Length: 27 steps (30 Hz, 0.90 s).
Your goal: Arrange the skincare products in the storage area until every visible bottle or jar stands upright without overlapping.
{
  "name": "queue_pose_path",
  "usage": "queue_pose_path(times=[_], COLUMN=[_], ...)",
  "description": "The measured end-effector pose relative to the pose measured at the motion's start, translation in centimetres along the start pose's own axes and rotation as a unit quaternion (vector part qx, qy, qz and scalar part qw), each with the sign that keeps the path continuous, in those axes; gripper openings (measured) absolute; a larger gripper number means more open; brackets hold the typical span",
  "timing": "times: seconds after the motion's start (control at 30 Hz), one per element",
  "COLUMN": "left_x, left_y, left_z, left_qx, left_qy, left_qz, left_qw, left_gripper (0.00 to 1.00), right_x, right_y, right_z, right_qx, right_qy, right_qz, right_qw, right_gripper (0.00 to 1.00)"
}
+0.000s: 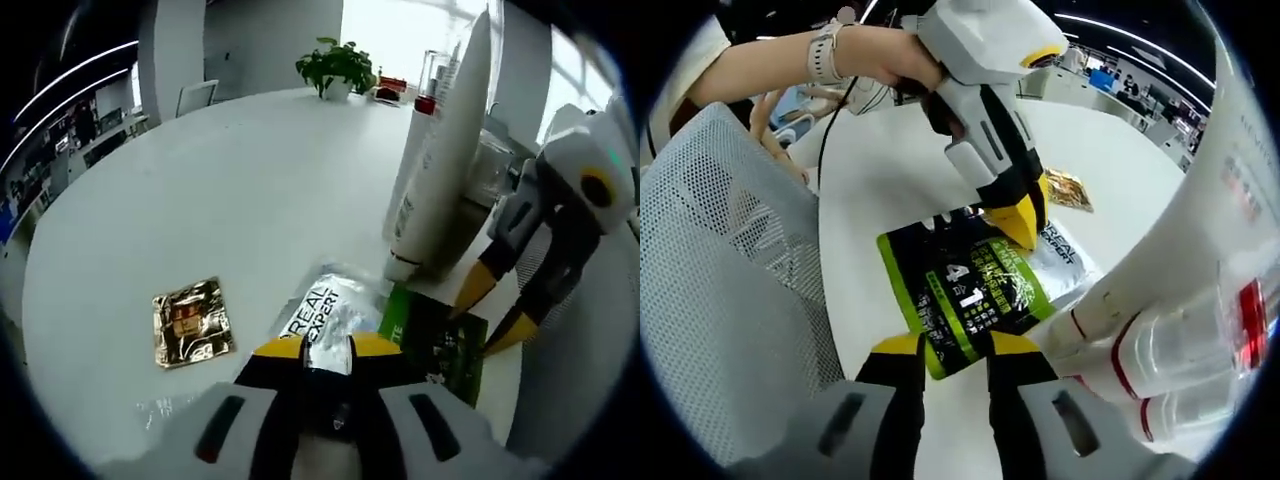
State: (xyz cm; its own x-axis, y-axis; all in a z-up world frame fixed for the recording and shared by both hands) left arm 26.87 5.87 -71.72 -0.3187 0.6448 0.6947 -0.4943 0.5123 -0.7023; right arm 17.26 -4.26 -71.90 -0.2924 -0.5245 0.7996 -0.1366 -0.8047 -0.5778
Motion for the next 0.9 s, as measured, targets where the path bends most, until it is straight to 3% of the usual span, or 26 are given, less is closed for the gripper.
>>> queue_pose_path(times=[0.2, 0.33, 0.4, 0.6, 0.77, 0.83, 0.9], left_x=[-0.4, 0.7, 1.1, 2.3, 3.8, 3.9, 3.8], left_y=[-0.5, -1.1, -1.0, 0.8, 1.6, 2.5, 3.0], left_z=[-0.2, -0.2, -0.3, -0.8, -1.1, -0.4, -0.7], left_qx=[0.004, 0.006, 0.011, 0.000, 0.017, 0.030, 0.033], left_qy=[0.000, -0.005, -0.004, -0.029, -0.053, -0.046, -0.055], left_qz=[0.005, 0.019, 0.020, -0.005, 0.014, -0.008, -0.012], left_qw=[1.0000, 0.9998, 0.9997, 0.9996, 0.9983, 0.9984, 0.9979], left_gripper=[0.11, 0.12, 0.12, 0.13, 0.13, 0.13, 0.12], right_x=[0.0, 0.2, 0.3, -0.6, -0.6, -0.6, -0.6], right_y=[-0.1, -0.2, -0.8, -1.3, -1.2, -1.0, -1.0], right_z=[0.3, 0.1, -0.3, -1.0, -0.7, -0.6, -0.5], right_qx=[0.004, 0.022, 0.010, 0.031, 0.042, 0.039, 0.031], right_qy=[0.008, 0.016, 0.004, -0.006, -0.002, -0.004, -0.004], right_qz=[-0.002, 0.001, 0.024, 0.025, 0.017, 0.017, 0.017], right_qw=[1.0000, 0.9996, 0.9997, 0.9992, 0.9990, 0.9991, 0.9994], right_gripper=[0.23, 0.26, 0.28, 0.32, 0.29, 0.28, 0.27])
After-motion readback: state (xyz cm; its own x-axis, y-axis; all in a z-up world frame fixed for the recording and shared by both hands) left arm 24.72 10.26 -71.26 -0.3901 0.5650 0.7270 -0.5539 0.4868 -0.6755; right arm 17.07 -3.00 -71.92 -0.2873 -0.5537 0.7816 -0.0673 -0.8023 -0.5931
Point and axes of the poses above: the point that each gripper's makers call its tool centre point, and the gripper's own axes: x roughly backward along the fingers, z roughly to its right, y roughly out of its underside, the point moved 6 cm from there along x, roughly backward along the fingers, and after that the axes turned 6 degrees about x, right-handed, at the moved point
